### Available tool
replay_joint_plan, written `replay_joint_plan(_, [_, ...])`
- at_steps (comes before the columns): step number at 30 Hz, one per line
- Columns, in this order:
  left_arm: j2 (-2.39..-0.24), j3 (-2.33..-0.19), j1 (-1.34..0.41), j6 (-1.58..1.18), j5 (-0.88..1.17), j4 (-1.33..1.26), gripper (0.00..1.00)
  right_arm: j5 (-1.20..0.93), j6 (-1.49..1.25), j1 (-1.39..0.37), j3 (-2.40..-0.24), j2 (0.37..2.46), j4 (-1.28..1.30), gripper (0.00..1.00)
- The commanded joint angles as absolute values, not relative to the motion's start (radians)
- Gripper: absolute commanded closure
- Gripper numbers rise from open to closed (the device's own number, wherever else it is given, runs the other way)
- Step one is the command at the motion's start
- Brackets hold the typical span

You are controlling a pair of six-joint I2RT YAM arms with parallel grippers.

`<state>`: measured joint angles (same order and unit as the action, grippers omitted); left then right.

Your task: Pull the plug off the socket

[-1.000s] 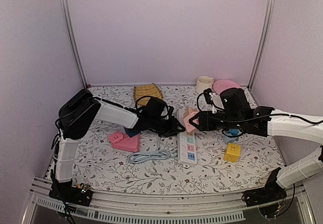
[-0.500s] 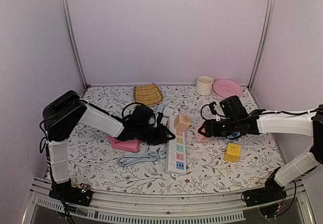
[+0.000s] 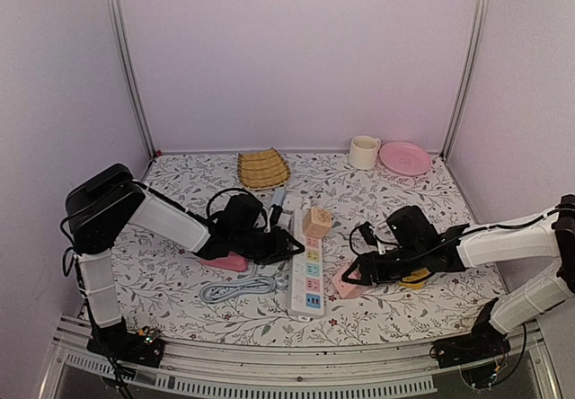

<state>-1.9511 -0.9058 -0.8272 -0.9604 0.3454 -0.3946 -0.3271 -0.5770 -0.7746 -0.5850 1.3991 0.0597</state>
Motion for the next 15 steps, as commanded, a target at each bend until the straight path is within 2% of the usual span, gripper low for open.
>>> replay_joint_plan(1, [-2.002,-0.861,-0.841,-0.782,0.239,-0.209,1.00,-0.384,-0.669,-0.782,-0.485,1.330,0.036,0.87])
replay_joint_plan(2, [-2.001,-0.863,-0.845,-0.786,0.240,-0.211,1.00,-0.383,-0.678,-0.781,-0.466,1.305,0.040,0.85])
replay_joint_plan(8, [-2.015,-0.915,-0.874,-0.792,0.214,-0.201,1.00,-0.295,-0.669,-0.782,-0.474,1.204,0.138,0.37])
replay_joint_plan(12, [-2.009,-0.934,-0.889,-0.803,0.174,-0.199,1.00,-0.192,-0.634,-0.779,-0.564,1.194,0.210,0.12])
replay_joint_plan(15, [-2.000,-0.933,-0.890,-0.819,0.155,-0.200,1.00,-0.149,-0.617,-0.771,-0.614,1.207,0.216,0.04])
